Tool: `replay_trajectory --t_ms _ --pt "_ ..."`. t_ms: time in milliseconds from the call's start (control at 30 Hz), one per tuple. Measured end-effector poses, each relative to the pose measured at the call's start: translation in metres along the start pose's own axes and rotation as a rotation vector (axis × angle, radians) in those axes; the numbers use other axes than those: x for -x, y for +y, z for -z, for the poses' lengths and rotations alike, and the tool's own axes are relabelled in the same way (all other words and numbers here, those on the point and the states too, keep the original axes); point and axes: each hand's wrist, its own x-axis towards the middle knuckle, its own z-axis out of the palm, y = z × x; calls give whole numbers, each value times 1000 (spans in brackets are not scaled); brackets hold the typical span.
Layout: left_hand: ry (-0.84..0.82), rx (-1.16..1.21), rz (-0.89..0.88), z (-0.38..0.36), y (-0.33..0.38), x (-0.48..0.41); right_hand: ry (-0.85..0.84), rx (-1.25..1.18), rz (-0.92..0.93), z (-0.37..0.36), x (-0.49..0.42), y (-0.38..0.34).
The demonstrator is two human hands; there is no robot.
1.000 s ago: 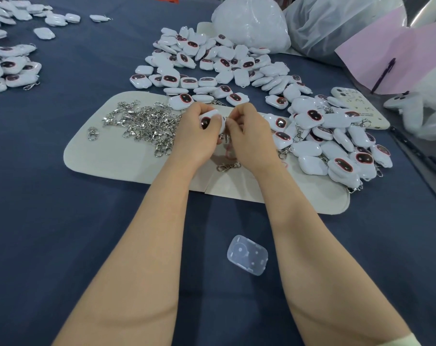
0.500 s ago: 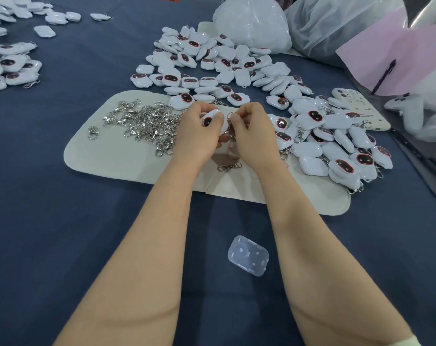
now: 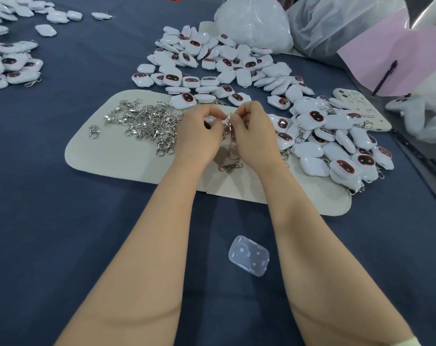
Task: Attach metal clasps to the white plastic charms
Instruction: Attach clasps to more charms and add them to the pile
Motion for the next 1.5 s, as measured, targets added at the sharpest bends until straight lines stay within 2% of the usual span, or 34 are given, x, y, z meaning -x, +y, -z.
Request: replay_trajectory --t_ms 233,467,733,1033,1500 --pt "40 -179 -68 -2 -5 -4 -75 -77 -19 1 2 -4" --pt "111 -144 -63 -2 -6 -5 -90 -156 -32 0 4 -6" --pt "115 -128 -79 -2 -4 -4 12 -49 48 -4 4 -8" --pt "118 -182 -91 -2 -4 -4 46 -67 67 -5 5 -6" --pt "102 -223 -103 -2 -4 -2 -76 -96 52 -3 5 -3"
